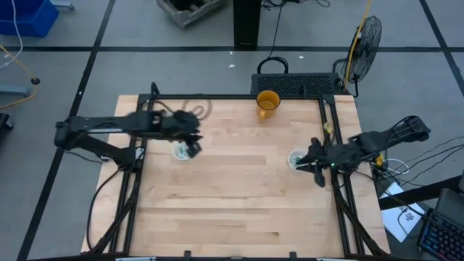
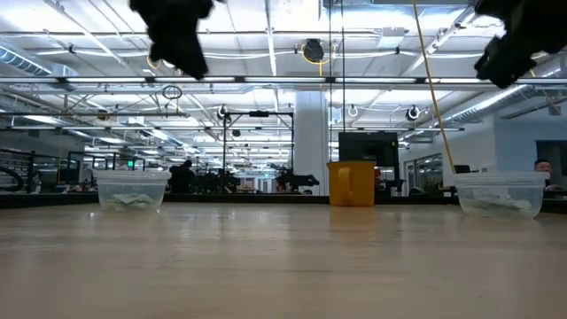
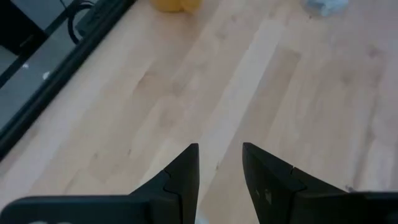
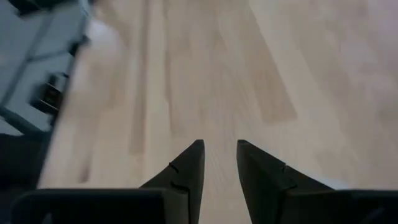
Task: Pick and place Stevia / Truvia into bins
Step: Return to Home Position
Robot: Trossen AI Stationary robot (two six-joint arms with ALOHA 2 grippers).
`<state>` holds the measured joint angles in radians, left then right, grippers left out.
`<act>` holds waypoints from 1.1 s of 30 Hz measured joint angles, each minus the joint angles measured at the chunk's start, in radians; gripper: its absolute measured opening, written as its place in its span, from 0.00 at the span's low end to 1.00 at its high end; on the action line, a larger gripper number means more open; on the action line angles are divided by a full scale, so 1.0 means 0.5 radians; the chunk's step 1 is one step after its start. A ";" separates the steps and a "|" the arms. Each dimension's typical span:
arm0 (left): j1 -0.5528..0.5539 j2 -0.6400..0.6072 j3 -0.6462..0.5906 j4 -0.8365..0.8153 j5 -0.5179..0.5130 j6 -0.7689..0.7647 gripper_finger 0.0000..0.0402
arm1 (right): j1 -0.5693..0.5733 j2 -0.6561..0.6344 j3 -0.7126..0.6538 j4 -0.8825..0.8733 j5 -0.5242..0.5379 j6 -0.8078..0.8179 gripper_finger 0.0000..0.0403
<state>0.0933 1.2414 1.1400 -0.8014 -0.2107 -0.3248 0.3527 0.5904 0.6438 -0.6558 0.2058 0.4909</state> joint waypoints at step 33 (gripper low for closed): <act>-0.010 -2.468 -0.541 -0.263 -0.130 0.056 0.32 | 0.001 -1.130 -0.387 0.599 -0.361 -0.641 0.21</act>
<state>0.0883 0.0075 0.8695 -0.9330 -0.2758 -0.2967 0.3531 0.0252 0.4503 -0.3563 0.0254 0.1705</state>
